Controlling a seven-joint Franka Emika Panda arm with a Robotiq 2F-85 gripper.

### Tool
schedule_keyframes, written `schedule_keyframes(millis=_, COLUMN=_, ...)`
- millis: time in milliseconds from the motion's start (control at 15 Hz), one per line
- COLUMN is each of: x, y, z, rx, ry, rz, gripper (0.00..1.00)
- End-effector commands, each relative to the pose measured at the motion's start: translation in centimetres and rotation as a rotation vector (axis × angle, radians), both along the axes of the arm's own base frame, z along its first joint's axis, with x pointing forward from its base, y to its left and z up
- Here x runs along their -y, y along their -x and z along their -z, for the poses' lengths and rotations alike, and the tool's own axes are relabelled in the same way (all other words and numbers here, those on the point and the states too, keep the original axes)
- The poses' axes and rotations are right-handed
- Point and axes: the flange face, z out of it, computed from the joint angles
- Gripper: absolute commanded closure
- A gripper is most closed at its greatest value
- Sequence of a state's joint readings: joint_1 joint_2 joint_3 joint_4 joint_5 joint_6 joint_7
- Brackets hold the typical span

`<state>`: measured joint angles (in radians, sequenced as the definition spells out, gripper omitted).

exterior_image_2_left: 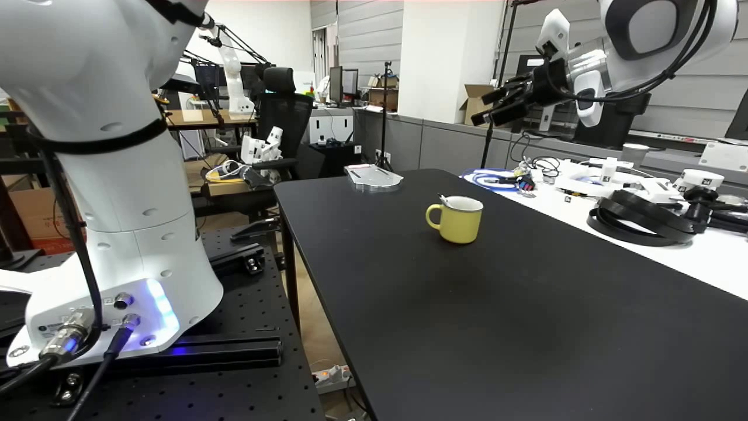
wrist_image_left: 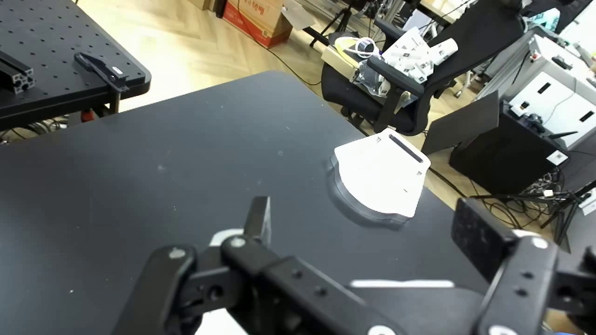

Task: Put the pen in the yellow cup

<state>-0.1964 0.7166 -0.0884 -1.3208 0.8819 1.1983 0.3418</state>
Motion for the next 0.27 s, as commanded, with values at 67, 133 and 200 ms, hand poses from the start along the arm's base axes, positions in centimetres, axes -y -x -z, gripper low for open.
schedule_keyframes(millis=67, x=0.15, y=0.11, z=0.05, rx=0.003, ry=-0.005, rz=-0.003, gripper=0.00)
schedule_keyframes(millis=133, x=0.13, y=0.18, z=0.23, rx=0.001, ry=-0.007, rz=-0.003, gripper=0.00)
schedule_keyframes(millis=200, x=0.11, y=0.25, z=0.35, rx=-0.001, ry=-0.008, rz=-0.004, gripper=0.00)
